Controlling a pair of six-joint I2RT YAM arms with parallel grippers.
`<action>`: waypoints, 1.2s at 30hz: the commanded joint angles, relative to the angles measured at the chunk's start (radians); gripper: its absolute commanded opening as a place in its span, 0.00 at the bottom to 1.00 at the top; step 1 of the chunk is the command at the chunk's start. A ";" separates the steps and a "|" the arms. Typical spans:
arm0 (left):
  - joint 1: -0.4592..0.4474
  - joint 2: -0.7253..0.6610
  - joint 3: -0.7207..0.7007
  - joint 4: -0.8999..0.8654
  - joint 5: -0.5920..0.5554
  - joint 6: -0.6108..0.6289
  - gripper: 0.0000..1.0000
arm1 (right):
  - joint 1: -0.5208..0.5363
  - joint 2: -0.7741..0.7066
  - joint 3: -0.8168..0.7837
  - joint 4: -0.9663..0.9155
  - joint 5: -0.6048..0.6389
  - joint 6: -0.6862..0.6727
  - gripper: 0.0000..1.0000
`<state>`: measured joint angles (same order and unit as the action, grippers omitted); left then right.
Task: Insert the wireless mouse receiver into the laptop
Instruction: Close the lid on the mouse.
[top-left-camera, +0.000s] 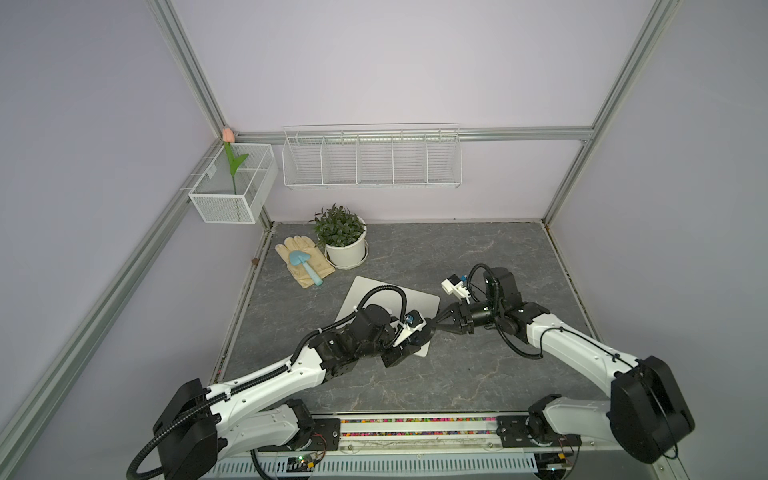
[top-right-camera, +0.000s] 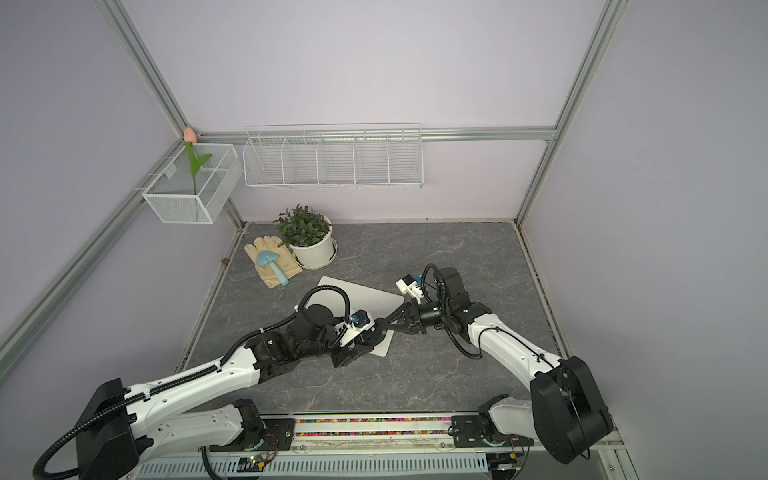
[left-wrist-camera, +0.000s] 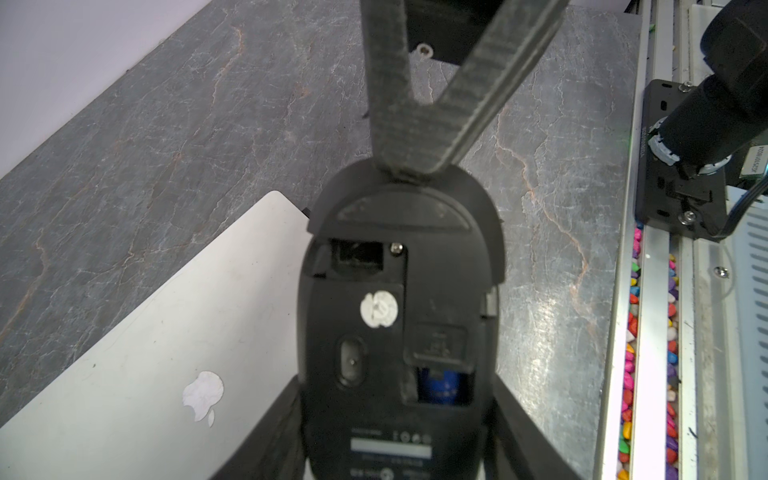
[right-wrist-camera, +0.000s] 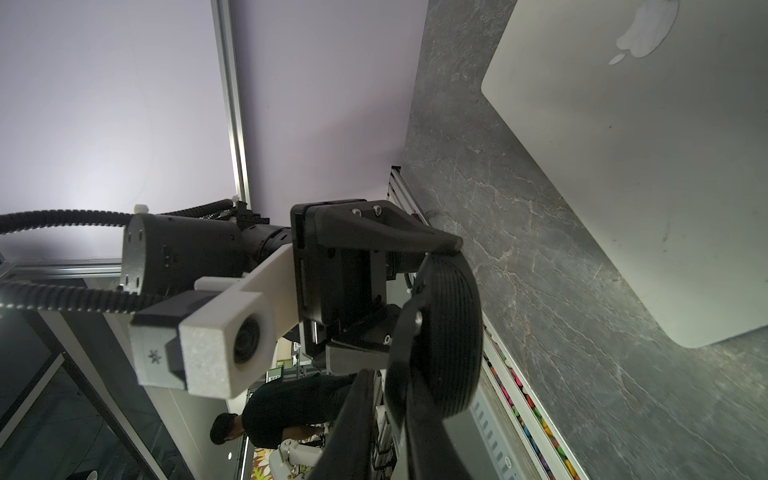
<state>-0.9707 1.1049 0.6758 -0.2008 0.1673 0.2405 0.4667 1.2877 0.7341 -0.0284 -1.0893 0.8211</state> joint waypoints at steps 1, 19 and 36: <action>0.002 -0.009 0.037 0.025 0.025 0.002 0.21 | 0.005 0.001 0.018 -0.002 0.007 -0.015 0.22; 0.003 -0.022 0.055 -0.013 0.018 0.001 0.21 | -0.021 -0.040 0.122 -0.332 0.088 -0.242 0.50; 0.002 0.010 0.106 -0.037 -0.012 0.003 0.21 | 0.069 0.017 0.251 -0.577 0.260 -0.464 0.68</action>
<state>-0.9707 1.1130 0.7452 -0.2417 0.1547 0.2405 0.5266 1.2819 0.9638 -0.5892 -0.8505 0.3916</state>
